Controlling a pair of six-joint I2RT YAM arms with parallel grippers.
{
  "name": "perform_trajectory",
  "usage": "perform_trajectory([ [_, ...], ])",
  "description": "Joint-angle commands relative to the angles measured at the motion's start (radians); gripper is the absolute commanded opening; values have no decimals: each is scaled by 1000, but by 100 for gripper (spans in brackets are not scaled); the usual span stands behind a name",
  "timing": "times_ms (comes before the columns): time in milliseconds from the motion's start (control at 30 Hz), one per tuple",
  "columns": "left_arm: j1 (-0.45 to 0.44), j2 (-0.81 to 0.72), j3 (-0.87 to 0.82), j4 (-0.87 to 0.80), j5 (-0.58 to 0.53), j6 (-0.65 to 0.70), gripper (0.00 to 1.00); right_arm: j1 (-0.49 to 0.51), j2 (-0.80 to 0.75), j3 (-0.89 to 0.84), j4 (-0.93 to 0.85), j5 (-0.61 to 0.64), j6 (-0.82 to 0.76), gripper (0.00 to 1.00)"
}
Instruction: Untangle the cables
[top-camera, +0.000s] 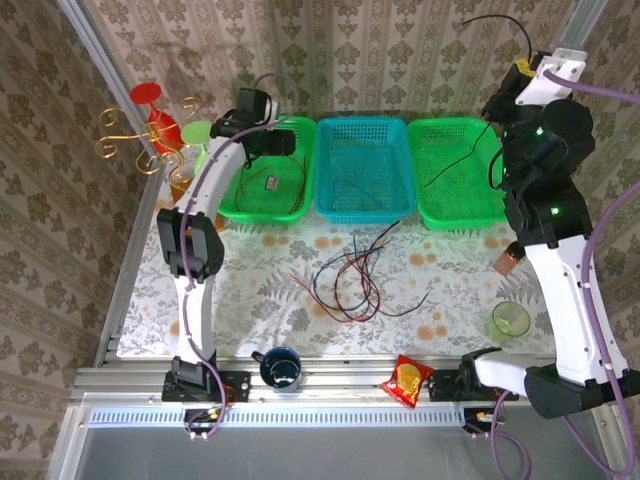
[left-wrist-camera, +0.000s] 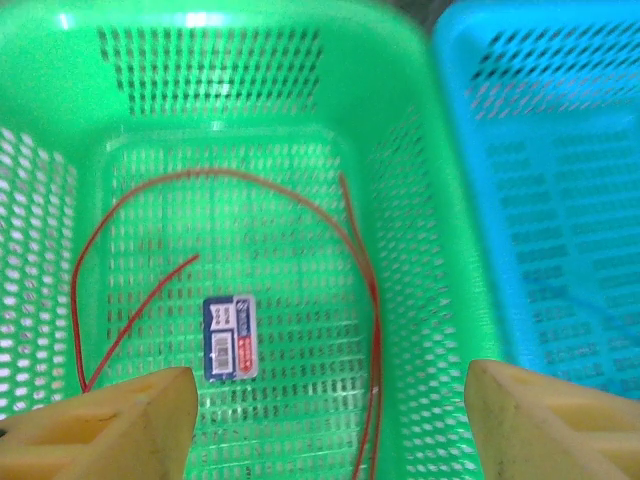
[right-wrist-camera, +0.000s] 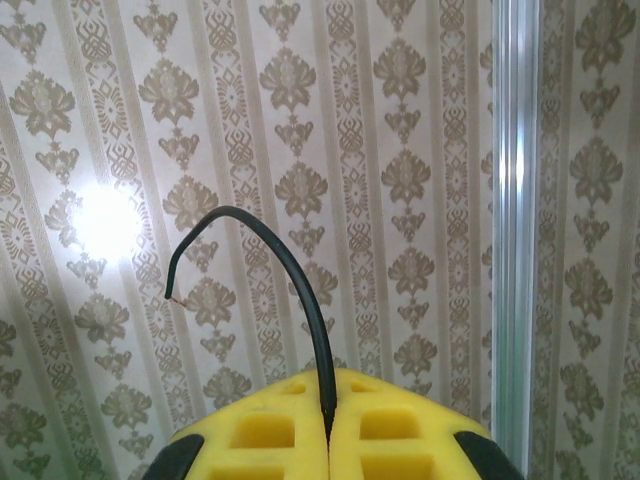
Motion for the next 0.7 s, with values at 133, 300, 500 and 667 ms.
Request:
perform_trajectory([
  [133, -95, -188, -265, 206, 37, -38, 72, -5, 98, -26, 194, 92, -111, 0],
  [300, -153, -286, -444, 309, 16, -59, 72, -21, 193, -90, 315, 153, -138, 0],
  [500, -146, -389, -573, 331, 28, -79, 72, -67, 293, -110, 368, 185, -144, 0],
  [667, -147, -465, -660, 357, 23, -93, 72, -103, 330, -169, 383, 211, -126, 0],
])
